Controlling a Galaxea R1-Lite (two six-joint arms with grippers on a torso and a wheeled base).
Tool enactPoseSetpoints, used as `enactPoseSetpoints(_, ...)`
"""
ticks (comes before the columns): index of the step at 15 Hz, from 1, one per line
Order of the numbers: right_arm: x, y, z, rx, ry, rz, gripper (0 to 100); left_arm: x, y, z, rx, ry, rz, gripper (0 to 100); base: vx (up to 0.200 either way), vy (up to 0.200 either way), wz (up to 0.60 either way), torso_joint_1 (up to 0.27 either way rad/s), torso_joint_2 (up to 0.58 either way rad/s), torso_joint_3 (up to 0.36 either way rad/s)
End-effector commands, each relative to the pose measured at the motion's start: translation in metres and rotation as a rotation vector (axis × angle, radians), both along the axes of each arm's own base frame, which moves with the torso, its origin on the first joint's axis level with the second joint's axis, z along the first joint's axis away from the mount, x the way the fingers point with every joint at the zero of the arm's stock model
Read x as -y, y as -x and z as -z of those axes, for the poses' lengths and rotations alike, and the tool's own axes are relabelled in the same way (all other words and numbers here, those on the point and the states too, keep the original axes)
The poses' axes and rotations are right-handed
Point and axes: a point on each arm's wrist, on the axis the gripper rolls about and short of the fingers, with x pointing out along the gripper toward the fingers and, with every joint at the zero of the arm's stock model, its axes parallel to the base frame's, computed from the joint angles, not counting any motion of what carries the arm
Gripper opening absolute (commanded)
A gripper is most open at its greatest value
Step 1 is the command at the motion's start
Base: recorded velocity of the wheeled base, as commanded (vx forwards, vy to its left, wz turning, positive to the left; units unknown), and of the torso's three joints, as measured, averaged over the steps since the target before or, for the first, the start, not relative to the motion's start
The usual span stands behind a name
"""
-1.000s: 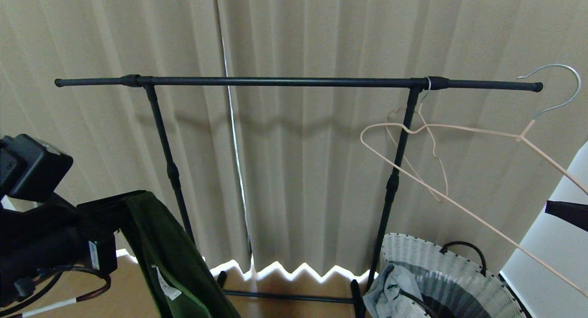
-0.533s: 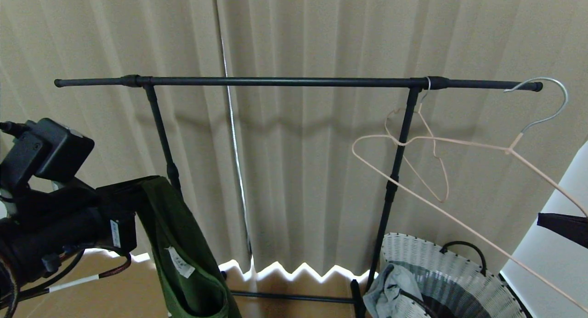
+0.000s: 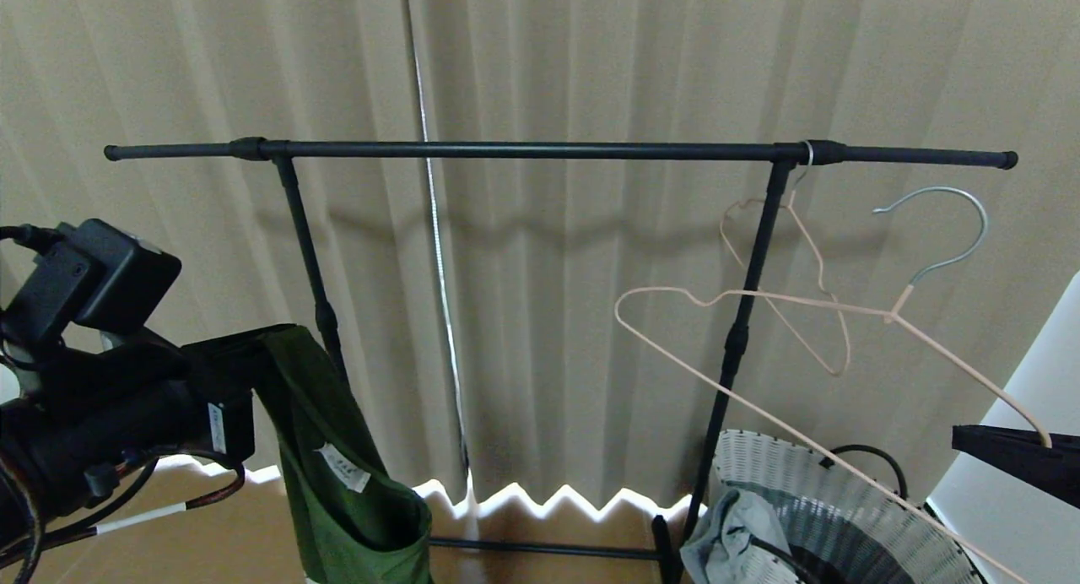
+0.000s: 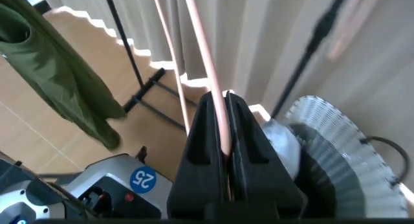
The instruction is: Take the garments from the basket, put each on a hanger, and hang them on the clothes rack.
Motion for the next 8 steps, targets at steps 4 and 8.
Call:
enactPoseSetpoints(4, 0.000, -0.002, 0.001, -0.008, 0.000, -0.005, 0, 0.000, 0.000, 0.001, 0.010, -0.035, 0.011, 0, 0.000, 0.100, 0.00, 0.002, 0.00, 0.001)
enactPoseSetpoints(8, -0.010, -0.014, 0.004, -0.054, -0.006, -0.081, 0, 0.009, -0.003, 0.001, 0.017, -0.075, 0.048, 0, 0.000, 0.000, 0.00, 0.000, 0.00, 0.000)
